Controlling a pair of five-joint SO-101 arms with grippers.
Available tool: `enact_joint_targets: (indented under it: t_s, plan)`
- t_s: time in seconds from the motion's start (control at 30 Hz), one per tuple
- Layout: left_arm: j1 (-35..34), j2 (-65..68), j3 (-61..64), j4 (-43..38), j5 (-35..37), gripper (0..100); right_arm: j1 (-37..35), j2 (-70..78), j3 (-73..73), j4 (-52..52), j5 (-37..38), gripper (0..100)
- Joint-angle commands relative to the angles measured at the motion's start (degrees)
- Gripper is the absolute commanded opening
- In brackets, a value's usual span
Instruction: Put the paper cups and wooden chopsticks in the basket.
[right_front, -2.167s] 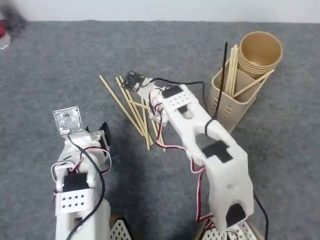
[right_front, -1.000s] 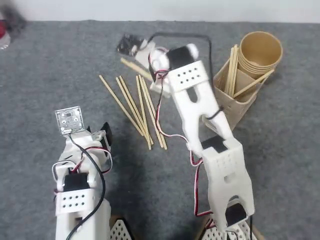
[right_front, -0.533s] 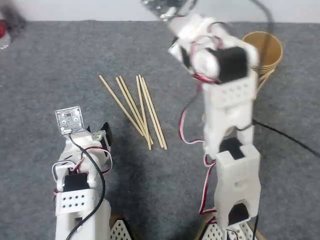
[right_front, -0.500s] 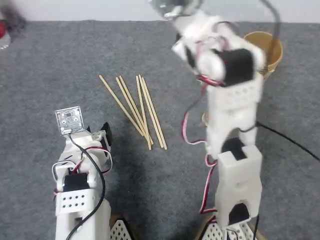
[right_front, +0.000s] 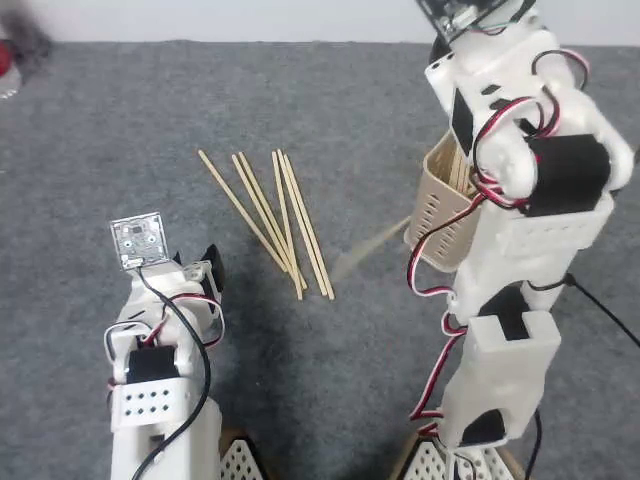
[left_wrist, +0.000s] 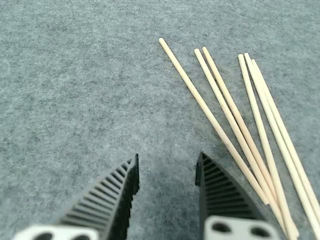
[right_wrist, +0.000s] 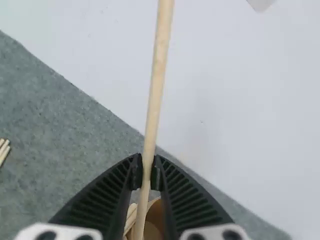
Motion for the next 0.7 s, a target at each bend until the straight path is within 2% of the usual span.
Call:
enact_joint_targets:
  t_s: [0.0, 0.27, 0.47, 0.67]
  plan:
    - [0.09, -0.88, -0.31, -1.23, -0.26, 18, 0.84, -2.59, 0.88, 1.98, -5.63, 0.7]
    - [0.09, -0.88, -0.31, -1.14, -0.26, 18, 4.62, -2.95, 11.69, 2.42, -15.12, 0.7]
    - [0.26, -0.88, -0.31, -1.14, -0.26, 18, 5.14, -2.86, 21.19, 2.24, -15.65, 0.8]
    - [0.26, -0.88, -0.31, -1.14, -0.26, 18, 5.05, -1.19, 22.51, 1.80, -15.82, 0.8]
